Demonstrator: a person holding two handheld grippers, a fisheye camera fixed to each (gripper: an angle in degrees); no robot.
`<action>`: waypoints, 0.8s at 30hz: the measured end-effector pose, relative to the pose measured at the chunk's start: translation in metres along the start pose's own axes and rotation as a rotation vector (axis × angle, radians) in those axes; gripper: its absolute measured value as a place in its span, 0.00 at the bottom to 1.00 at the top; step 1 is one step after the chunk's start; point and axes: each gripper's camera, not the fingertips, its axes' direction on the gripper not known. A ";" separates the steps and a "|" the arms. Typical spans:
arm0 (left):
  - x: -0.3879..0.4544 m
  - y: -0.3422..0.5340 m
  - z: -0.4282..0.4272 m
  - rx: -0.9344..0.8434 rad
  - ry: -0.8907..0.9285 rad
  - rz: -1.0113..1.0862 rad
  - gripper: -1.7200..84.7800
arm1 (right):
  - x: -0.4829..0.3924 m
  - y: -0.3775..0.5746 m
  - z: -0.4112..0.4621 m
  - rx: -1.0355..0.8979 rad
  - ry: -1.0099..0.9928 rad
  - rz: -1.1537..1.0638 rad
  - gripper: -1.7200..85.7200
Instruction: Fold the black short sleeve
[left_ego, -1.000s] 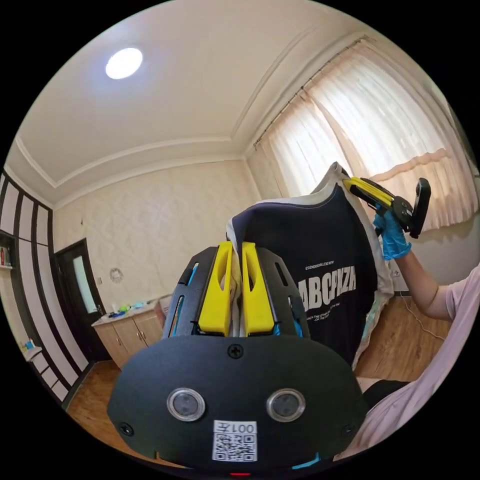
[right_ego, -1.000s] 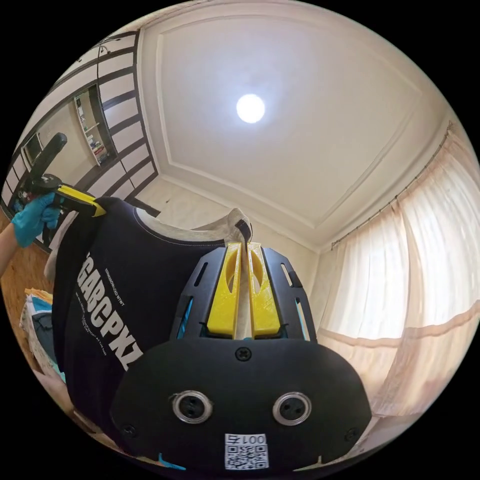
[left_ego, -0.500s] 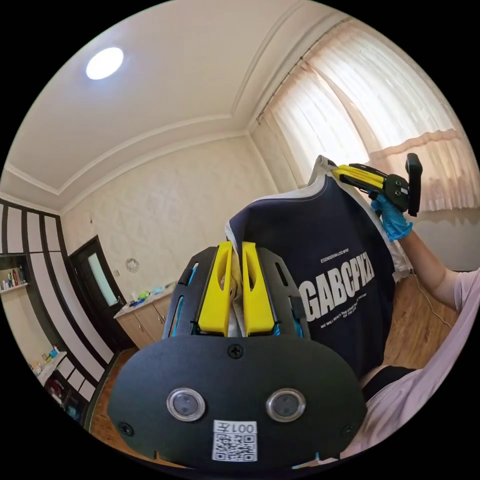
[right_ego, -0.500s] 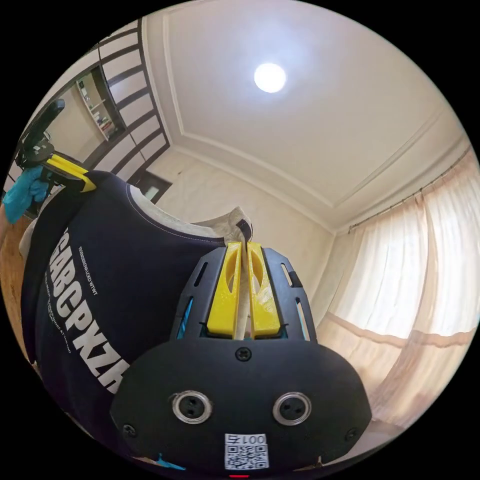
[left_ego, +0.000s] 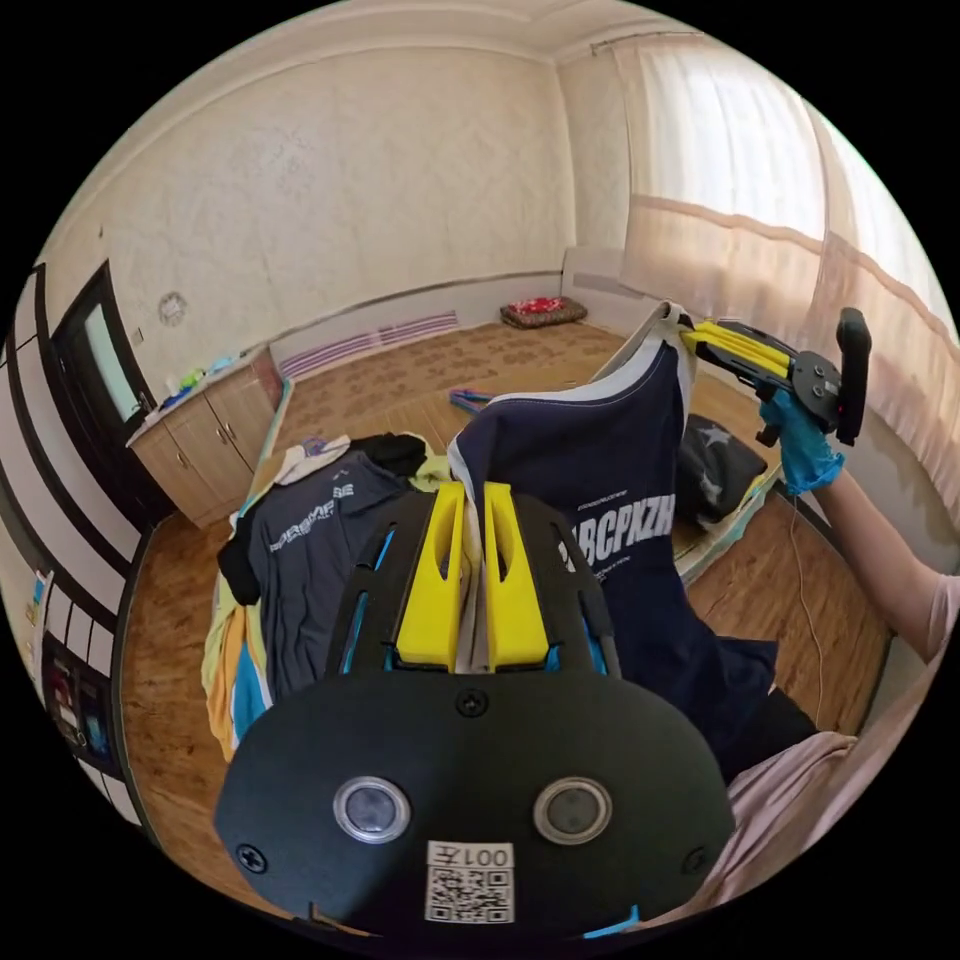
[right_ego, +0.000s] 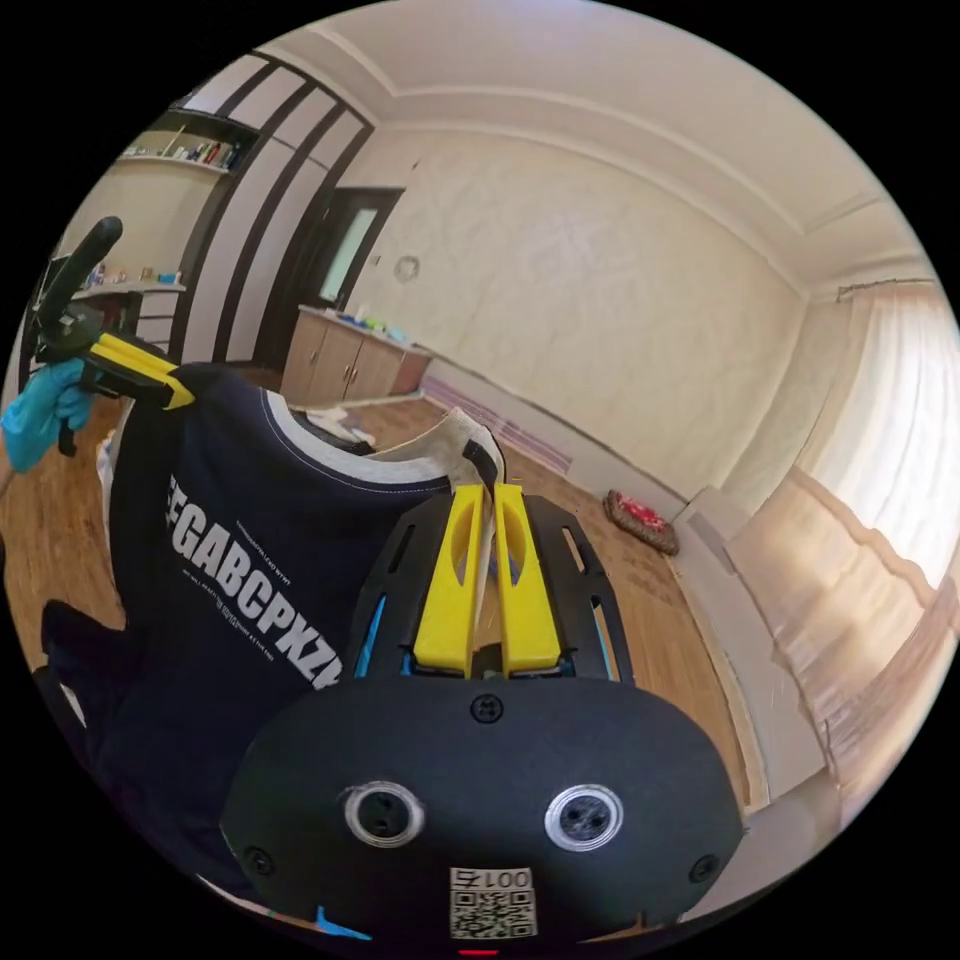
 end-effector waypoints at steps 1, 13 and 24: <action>-0.005 -0.003 0.020 -0.024 0.012 -0.001 0.01 | -0.002 0.003 0.020 -0.032 0.003 -0.007 0.04; -0.067 -0.064 0.167 -0.204 0.028 -0.075 0.03 | 0.009 -0.014 0.196 -0.247 -0.015 0.023 0.04; -0.087 -0.066 0.170 -0.196 0.053 -0.062 0.03 | 0.029 0.017 0.202 -0.254 -0.199 -0.032 0.03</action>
